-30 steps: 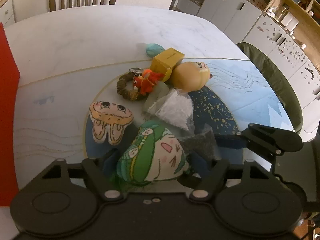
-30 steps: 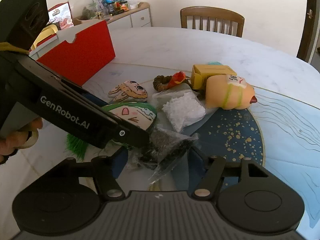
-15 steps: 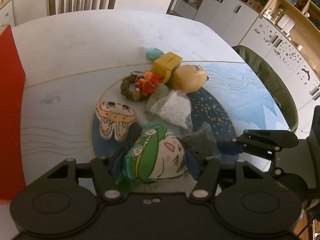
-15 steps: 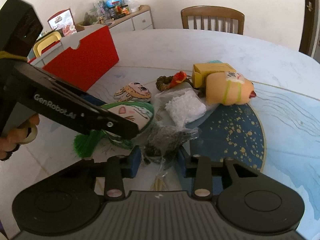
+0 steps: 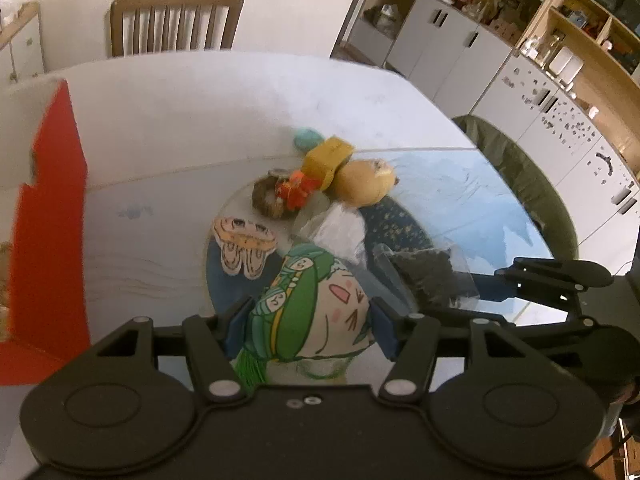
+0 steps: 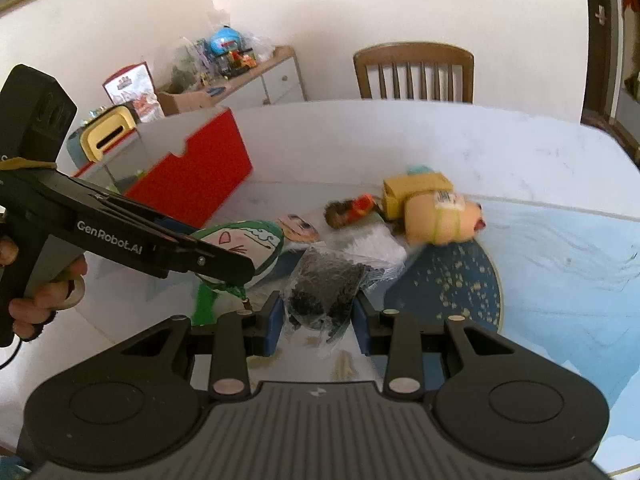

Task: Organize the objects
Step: 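Carry the cushion and black packet with both tools into the cardboard box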

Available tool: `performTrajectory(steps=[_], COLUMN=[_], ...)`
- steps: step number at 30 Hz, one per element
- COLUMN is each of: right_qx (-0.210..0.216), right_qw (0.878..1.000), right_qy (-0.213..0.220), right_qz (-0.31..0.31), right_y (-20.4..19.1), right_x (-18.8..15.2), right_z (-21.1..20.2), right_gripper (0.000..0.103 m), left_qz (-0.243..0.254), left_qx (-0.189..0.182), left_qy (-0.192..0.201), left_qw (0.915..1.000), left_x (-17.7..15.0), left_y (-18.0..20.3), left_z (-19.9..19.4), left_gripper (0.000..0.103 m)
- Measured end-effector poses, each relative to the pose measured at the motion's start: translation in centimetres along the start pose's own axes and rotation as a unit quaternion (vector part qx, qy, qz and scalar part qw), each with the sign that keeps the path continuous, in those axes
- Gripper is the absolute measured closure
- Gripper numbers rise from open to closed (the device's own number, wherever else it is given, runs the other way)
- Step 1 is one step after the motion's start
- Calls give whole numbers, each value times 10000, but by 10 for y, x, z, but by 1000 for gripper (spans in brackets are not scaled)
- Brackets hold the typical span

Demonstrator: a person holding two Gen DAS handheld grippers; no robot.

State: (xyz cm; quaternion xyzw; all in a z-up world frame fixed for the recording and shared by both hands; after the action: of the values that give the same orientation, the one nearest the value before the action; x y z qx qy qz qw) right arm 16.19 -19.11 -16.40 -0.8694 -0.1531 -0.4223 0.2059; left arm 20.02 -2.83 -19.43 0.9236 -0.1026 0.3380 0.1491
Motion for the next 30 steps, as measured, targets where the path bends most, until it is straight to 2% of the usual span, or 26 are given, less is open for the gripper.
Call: performTrajectory(steps=[7, 13, 20, 30], right_qx=[79, 146, 267, 481], right_qw=[9998, 9994, 9987, 9970], right_qy=[79, 170, 198, 208], right_qz=[-184, -247, -379, -562], right_y=[-31, -58, -92, -140], right_x=[23, 46, 68, 93], right_z=[-22, -31, -29, -4], right_gripper=[68, 68, 68, 68], left_qz=[-6, -99, -267, -460], left_qx=[-6, 64, 251, 542], left_qy=[256, 441, 595, 897], left_qw=[9997, 9990, 9976, 9934], left_x=[16, 29, 38, 55], left_y=[2, -12, -48, -111], left_z=[-43, -76, -111, -153], left_gripper=[42, 42, 42, 42])
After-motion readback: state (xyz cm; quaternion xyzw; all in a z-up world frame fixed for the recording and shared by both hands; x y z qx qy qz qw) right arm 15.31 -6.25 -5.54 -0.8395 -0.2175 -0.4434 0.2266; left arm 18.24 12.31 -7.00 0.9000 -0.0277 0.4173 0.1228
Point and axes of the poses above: each gripper's, at about its wrist camera, not at the fingertips, and z roughly the way its jaws point, y to its right, x to its top, the point moved 9 cm from there along z, roughly the way its jaws point, and after that the axes turned 8 degrees about y, right-handed, at the moved point
